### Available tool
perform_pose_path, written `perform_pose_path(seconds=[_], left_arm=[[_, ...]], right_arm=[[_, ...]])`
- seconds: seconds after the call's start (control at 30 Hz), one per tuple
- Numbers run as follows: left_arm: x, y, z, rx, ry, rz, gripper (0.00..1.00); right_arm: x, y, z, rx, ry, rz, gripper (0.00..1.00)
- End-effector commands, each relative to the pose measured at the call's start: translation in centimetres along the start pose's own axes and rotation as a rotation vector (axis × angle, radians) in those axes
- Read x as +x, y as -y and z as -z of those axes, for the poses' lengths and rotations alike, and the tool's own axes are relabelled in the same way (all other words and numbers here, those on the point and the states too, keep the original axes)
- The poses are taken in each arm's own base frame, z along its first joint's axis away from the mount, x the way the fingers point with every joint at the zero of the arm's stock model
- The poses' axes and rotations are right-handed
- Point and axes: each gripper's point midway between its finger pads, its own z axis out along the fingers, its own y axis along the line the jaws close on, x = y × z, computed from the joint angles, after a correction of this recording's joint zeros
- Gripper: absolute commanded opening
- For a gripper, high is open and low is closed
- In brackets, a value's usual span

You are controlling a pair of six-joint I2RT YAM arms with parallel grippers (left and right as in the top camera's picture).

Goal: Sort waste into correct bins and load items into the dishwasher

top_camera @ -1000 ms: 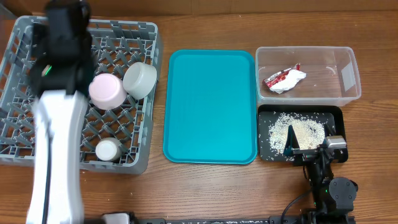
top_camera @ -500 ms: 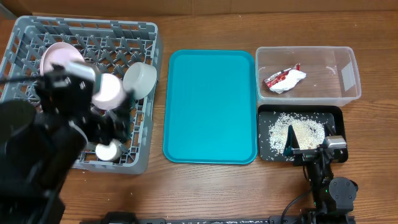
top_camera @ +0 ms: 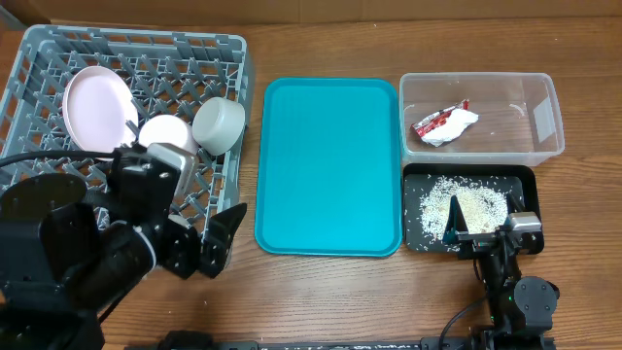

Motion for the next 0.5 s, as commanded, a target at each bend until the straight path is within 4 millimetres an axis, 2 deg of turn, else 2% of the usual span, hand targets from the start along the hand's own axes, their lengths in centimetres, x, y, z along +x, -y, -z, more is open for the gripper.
perform_pose_path(seconds=[0.0,0.1,0.23,0.33,0.47], left_arm=[[-0.5,0.4,-2.1,0.049,0.031,-0.140,1.00],[-0.9,-0.1,-4.3,0.044,0.124,-0.245,1.00],[0.9,-0.5,-6.0,0.018,0.255,-0.302,1.00],[3.2,-0.3,-6.4,0.002,0.365,-0.349,1.00],[5.8,-0.5,-5.7,-0.063,0.488,-0.402,1.00]], right_arm=[[0.1,0.2,0.0,0.007,0.006,0.004,1.00],[0.1,0.2,0.0,0.007,0.006,0.004,1.00],[0.1,0.2,0.0,0.007,0.007,0.004,1.00],[0.1,0.2,0.0,0.007,0.007,0.004,1.00],[0.1,0.2,0.0,0.007,0.007,0.004,1.00]])
